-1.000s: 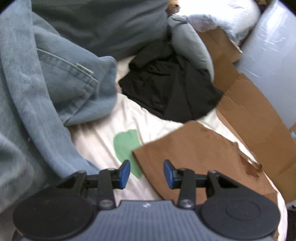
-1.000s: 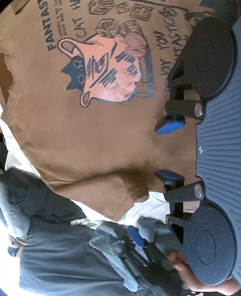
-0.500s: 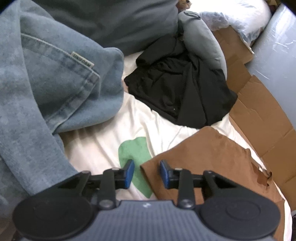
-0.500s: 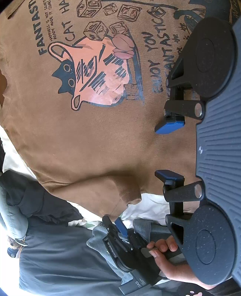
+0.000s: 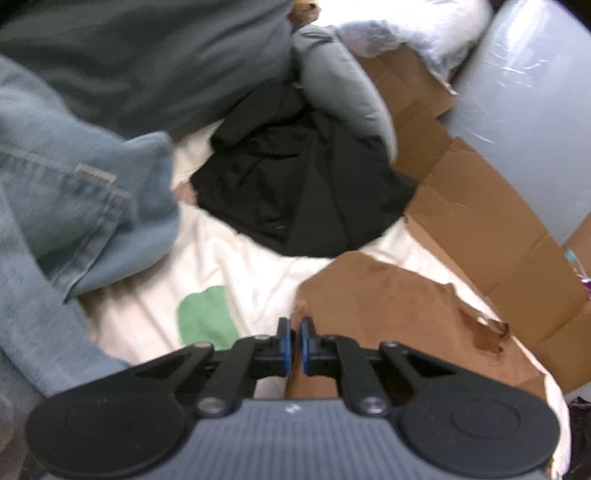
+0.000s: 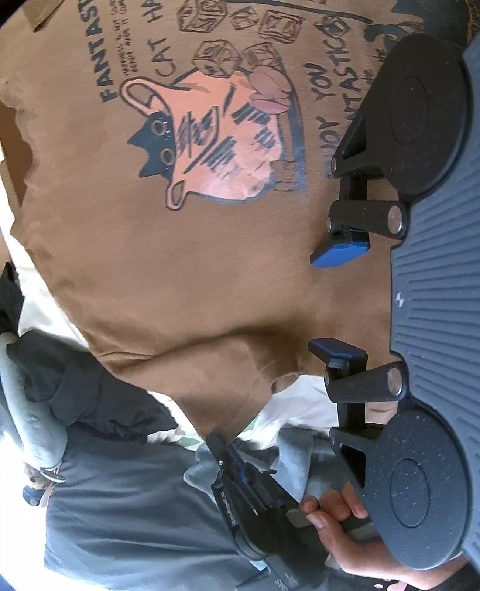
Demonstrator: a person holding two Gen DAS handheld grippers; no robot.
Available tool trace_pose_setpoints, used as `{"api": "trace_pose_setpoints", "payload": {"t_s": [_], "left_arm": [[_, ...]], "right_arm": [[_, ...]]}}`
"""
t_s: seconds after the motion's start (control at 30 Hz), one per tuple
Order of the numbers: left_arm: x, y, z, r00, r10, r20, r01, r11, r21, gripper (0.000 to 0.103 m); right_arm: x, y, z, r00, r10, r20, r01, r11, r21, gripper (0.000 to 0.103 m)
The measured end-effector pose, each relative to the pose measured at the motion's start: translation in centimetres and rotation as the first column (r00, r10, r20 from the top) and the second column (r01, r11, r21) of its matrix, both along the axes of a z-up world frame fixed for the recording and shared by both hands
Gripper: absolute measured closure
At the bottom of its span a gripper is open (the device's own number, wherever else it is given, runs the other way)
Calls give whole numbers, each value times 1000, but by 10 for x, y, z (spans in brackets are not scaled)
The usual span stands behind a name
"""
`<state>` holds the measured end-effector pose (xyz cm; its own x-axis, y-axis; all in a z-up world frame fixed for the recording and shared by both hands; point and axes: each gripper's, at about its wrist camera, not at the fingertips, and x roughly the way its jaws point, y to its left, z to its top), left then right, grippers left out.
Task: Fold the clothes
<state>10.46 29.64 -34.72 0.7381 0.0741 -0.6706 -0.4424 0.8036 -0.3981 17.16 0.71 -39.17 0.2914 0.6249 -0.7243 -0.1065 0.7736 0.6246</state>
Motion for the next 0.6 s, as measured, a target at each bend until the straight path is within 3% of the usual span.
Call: {"api": "trace_pose_setpoints", "payload": {"t_s": [0.33, 0.6], "left_arm": [[15, -28, 33, 993, -100, 56, 104, 992, -73, 97], [33, -45, 36, 987, -145, 65, 153, 978, -138, 97]], "right_arm": [[26, 4, 23, 994, 22, 103, -23, 1000, 4, 53], [41, 21, 36, 981, 74, 177, -76, 997, 6, 53]]}}
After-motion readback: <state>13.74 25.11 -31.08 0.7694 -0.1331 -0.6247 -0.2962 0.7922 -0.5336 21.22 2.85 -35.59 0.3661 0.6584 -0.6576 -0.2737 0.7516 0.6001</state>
